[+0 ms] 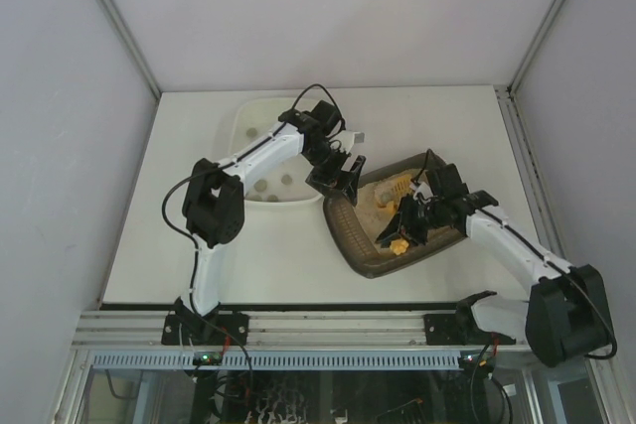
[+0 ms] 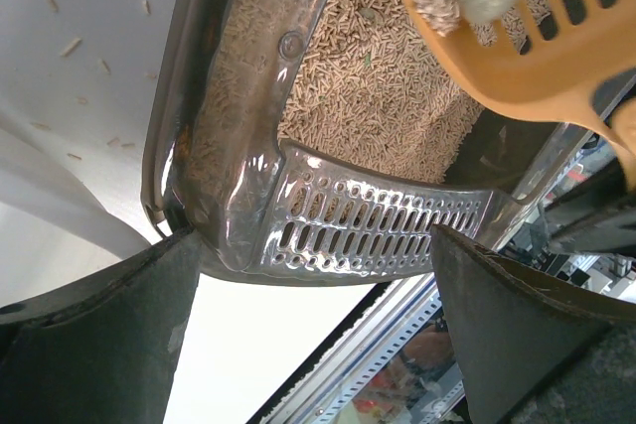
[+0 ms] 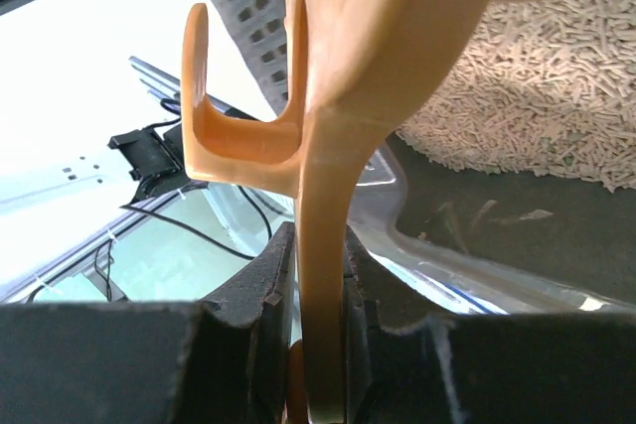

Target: Clean the litter box

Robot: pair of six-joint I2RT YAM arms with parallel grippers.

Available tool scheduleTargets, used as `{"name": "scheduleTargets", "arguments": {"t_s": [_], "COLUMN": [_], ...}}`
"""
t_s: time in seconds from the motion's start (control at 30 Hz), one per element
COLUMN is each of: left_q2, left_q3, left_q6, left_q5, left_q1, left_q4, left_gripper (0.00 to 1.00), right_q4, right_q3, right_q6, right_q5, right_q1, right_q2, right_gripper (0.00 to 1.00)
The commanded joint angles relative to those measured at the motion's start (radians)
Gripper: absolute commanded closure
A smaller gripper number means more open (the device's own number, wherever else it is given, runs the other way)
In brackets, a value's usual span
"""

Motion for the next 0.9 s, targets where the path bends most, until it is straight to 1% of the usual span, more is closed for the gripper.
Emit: {"name": "scheduleTargets", "arguments": {"t_s": [0.0,0.1,0.23,0.43,0.57,0.67,0.73,0.8,0.87], "left_q2": [-0.049,-0.049,-0.072,-0.158,-0.207,-0.246,-0.274,-0.303,-0.328], "left_q3": [-0.019,-0.019,-0.033,-0.083,-0.097,-0.112,-0.131,-0.155,-0.183], "left_q6": [0.017,0.029,0.065,0.138,0.185,0.217,0.234,0.242,0.243], "left_q5": [0.083,0.079,0.044,-0.038,-0.057,-0.094,-0.131,-0.165,-0.187], "left_q1": [-0.016,-0.015,-0.012,-0.01,-0.009,-0.004,-0.001,0.007,0.022], "left_q4": [0.004,-0.01,-0.032,-0.052,-0.097,-0.126,-0.135,-0.137,-0.133], "left_gripper": [0.0,0.0,0.0,0.0,0.0,0.0,0.0,0.0,0.0], "right_q4": [0.069,0.088,0.12,0.155,0.249,0.34,0.363,0.386,0.418], "right_q3": [-0.011,-0.058,-0.142,-0.261,-0.37,-0.458,-0.51,-0.554,-0.587], "right_q6": [0.007,0.031,0.076,0.146,0.202,0.248,0.252,0.242,0.232], "right_q5": [-0.001,-0.008,0.011,0.05,0.071,0.134,0.228,0.279,0.299], "right_q1": [-0.008,-0.01,-0.011,-0.01,0.003,0.03,0.053,0.067,0.069], "right_q2": [-0.088,-0.152,-0.287,-0.505,-0.667,-0.838,-0.958,-1.053,-1.11], "right_gripper": [1.0,1.0,1.0,1.0,1.0,1.0,1.0,1.0,1.0]}}
